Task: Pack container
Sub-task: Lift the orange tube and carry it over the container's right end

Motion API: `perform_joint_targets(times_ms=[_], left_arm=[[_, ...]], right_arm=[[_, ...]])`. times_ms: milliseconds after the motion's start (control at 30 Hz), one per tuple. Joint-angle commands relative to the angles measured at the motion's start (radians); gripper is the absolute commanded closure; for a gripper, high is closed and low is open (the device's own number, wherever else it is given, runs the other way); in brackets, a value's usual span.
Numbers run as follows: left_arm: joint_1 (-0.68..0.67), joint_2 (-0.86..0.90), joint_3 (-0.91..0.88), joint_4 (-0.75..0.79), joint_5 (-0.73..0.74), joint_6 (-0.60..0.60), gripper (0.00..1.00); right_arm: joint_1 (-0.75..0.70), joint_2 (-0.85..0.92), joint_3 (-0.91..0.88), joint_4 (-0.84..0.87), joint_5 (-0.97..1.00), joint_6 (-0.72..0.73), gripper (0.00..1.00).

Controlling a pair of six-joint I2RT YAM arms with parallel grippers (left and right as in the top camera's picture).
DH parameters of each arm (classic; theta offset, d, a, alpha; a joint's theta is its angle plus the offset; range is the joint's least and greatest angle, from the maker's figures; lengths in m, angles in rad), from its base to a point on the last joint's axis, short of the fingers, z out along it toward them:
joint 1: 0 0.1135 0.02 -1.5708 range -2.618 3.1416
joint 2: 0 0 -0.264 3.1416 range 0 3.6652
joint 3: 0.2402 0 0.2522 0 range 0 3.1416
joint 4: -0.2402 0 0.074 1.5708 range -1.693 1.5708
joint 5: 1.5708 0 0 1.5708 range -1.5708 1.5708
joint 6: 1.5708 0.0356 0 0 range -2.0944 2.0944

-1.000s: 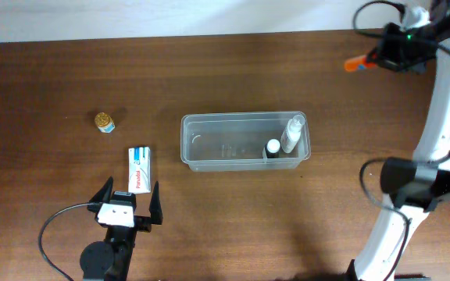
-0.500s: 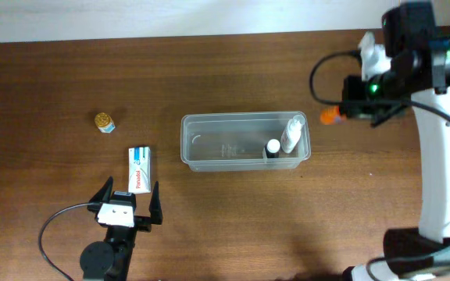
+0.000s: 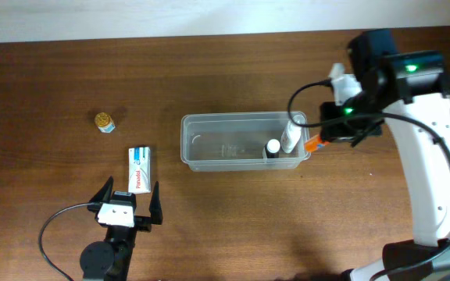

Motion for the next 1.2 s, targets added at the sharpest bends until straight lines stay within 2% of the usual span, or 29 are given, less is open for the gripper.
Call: perform_joint_targets(times_ms=[0,267,1167], left_arm=[[0.005,-0.005,-0.006,0.000,0.010,0.016,0.01],[0.005,-0.005,-0.006,0.000,0.011,0.016,0.01],[0.005,-0.005,-0.006,0.000,0.011,0.016,0.01]], right_arm=[[0.045,-0.027,-0.041,0.033,0.002,-0.008,0.81],[0.050,0.005,-0.097,0.149,0.002,-0.007,0.81],[0.050,0.106,-0.099,0.186,0.033,-0.008,0.80]])
